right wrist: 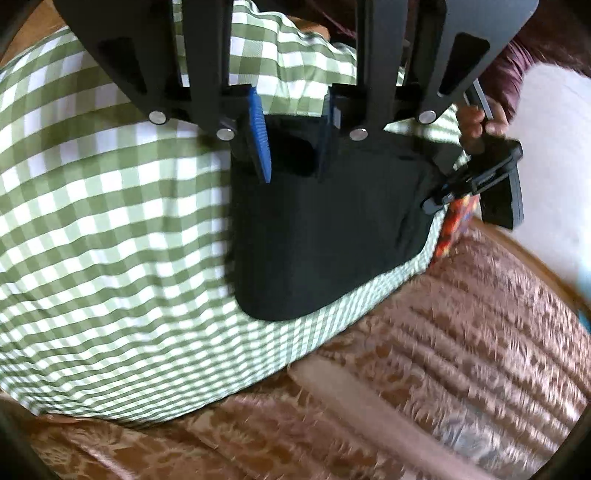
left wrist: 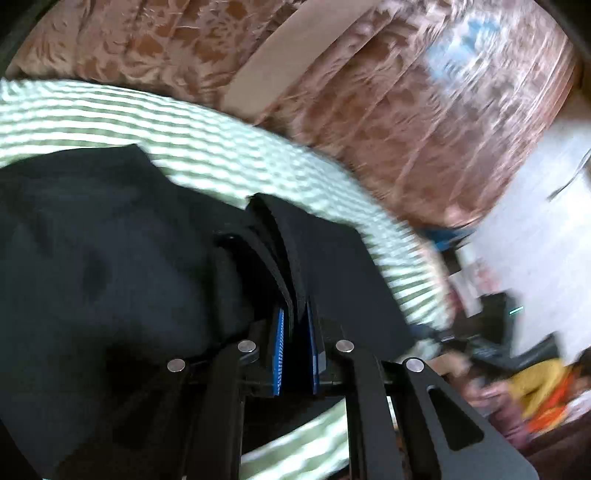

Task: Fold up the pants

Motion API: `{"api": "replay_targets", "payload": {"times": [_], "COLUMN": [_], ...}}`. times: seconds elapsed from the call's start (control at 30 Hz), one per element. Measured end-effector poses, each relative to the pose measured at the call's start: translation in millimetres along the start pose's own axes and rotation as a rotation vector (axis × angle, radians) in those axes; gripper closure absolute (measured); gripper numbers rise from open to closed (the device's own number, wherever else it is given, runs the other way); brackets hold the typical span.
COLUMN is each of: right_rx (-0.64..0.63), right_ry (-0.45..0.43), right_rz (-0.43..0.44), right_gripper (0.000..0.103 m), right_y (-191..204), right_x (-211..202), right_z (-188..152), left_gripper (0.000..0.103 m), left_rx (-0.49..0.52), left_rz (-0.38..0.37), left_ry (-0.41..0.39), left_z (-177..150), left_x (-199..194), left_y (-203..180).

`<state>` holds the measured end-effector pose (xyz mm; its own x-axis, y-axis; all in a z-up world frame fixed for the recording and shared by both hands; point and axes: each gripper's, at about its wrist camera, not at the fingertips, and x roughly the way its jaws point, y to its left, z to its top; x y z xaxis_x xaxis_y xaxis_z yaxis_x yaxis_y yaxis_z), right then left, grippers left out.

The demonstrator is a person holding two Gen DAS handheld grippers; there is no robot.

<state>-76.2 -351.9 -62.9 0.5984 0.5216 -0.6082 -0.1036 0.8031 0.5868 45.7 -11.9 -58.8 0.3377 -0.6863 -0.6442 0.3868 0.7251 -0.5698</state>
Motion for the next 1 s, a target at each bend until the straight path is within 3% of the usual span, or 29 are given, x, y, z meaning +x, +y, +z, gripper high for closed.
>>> {"api": "replay_targets", "payload": {"times": [0.07, 0.17, 0.27, 0.4, 0.5, 0.67, 0.73, 0.77, 0.8, 0.87, 0.97, 1.0], "right_rx": [-0.031, -0.068, -0.071, -0.118, -0.202, -0.306, -0.329, -0.342, -0.356, -0.372, -0.368, -0.369], "right_ry": [0.038, 0.043, 0.04, 0.03, 0.037, 0.069, 0.073, 0.071, 0.068, 0.065, 0.048, 0.055], "right_rz": [-0.05, -0.083, -0.089, -0.087, -0.081, -0.145, -0.179, -0.194, -0.204, -0.206, -0.149, -0.133], "right_gripper": [0.084, 0.084, 0.081, 0.071, 0.062, 0.057, 0.065, 0.07, 0.073, 0.088, 0.103, 0.103], "right_y": [-0.5, 2.5, 2.6, 14.5, 35.4, 50.4, 50.9, 51.5, 51.5, 52.0, 54.3, 53.7], "right_x": [10.4, 12.6, 8.1, 2.2, 2.9, 18.5, 23.0, 24.8, 26.8, 26.3, 11.2, 9.0], "right_z": [-5.1, -8.5, -6.8, -7.2, -11.6, -20.5, -22.5, -23.7, -24.6, -25.8, -26.1, -26.8], "left_gripper": [0.093, 0.089, 0.066, 0.066, 0.066, 0.066, 0.081, 0.097, 0.098, 0.1, 0.101, 0.101], "left_rx": [0.005, -0.036, -0.061, -0.046, 0.018, 0.071, 0.108, 0.125, 0.119, 0.114, 0.129, 0.131], "left_rz": [0.109, 0.085, 0.124, 0.003, -0.048, 0.018, 0.053, 0.085, 0.092, 0.089, 0.075, 0.079], "left_ry": [0.059, 0.046, -0.022, -0.11, -0.107, 0.008, 0.014, 0.02, 0.015, -0.011, -0.03, -0.028], "left_z": [-7.7, -11.9, -10.6, -15.2, -21.3, -28.5, -32.5, -32.7, -31.6, -29.2, -31.3, -32.9], "left_x": [12.8, 8.5, -13.6, -52.7, -59.6, -18.2, -9.8, -7.0, -7.9, -17.0, -31.8, -33.6], "left_y": [13.5, 21.0, 20.5, 13.5, -2.0, -17.3, -20.4, -21.4, -19.3, -16.7, -16.3, -15.1]}}
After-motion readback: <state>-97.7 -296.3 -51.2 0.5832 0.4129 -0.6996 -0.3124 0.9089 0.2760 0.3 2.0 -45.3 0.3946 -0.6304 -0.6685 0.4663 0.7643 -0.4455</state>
